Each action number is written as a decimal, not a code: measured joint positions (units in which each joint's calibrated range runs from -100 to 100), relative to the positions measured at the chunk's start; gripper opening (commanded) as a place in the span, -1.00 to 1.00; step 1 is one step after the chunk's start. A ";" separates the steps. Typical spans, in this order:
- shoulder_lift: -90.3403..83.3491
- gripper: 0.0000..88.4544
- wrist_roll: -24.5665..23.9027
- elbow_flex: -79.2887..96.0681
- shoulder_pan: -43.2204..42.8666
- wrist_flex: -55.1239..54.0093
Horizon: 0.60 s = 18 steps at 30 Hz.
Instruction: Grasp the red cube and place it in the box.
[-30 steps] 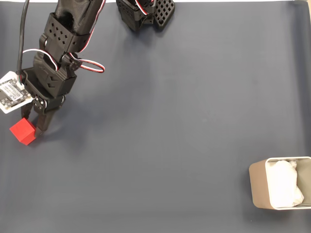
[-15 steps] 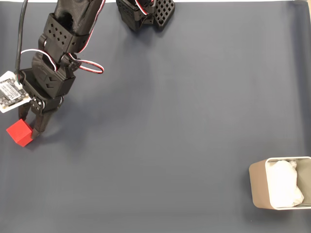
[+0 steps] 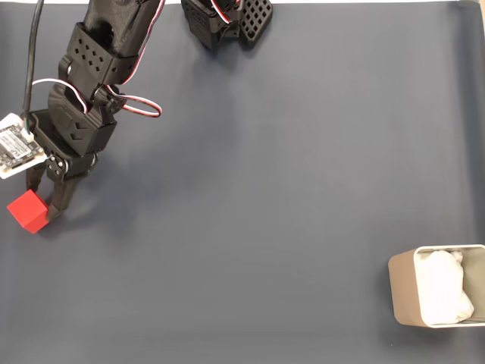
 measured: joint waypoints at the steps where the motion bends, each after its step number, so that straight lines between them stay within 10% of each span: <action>1: 0.00 -0.82 0.00 0.00 0.00 0.00; 18: -10.51 -0.84 2.34 0.00 -5.56 10.10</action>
